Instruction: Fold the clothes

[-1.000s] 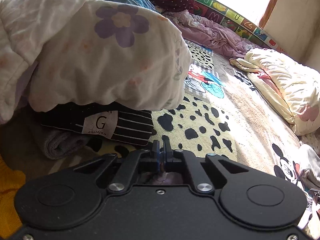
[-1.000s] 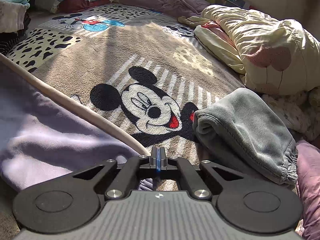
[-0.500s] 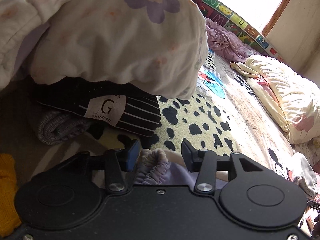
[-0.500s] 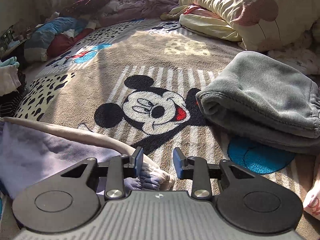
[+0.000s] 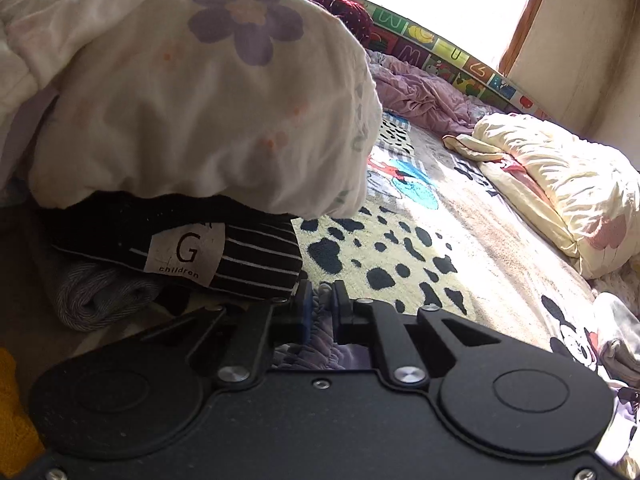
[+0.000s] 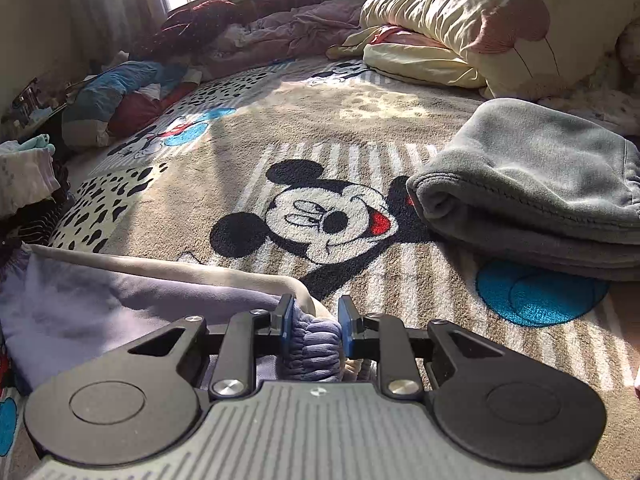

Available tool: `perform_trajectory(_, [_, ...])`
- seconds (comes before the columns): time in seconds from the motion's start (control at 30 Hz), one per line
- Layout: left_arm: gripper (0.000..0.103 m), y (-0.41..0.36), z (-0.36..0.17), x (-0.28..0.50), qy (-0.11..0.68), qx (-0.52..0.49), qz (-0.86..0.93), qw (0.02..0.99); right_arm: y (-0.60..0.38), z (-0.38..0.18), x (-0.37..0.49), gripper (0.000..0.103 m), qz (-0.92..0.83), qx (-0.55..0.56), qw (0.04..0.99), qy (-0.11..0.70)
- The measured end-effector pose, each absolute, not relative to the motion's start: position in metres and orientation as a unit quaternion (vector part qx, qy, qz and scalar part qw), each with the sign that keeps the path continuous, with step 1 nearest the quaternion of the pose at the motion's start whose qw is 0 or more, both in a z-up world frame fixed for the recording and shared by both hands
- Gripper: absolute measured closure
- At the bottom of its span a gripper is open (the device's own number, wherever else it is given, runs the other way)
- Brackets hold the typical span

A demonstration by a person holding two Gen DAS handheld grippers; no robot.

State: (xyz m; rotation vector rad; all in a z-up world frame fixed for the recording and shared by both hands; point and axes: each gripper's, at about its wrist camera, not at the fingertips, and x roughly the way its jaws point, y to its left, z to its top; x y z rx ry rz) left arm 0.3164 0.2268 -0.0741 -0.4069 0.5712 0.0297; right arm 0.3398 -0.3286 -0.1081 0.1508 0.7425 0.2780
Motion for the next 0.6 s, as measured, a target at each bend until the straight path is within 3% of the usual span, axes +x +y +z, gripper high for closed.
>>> perform_trajectory(0.3, [0.094,0.217,-0.096,0.333,0.322,-0.156,0.05,0.932,-0.324,-0.119,0.342,0.077,0.105,0.063,0.925,0.361])
perform_trajectory(0.4, [0.064,0.216,-0.094,0.328,0.329,-0.127,0.08,0.932,-0.316,-0.122,0.345,0.064,0.083,0.031,0.925,0.369])
perform_trajectory(0.6, [0.063,0.2,-0.074,0.273,0.277,-0.141,0.063,0.948,-0.308,-0.097,0.314,0.061,0.037,0.011,0.954,0.296])
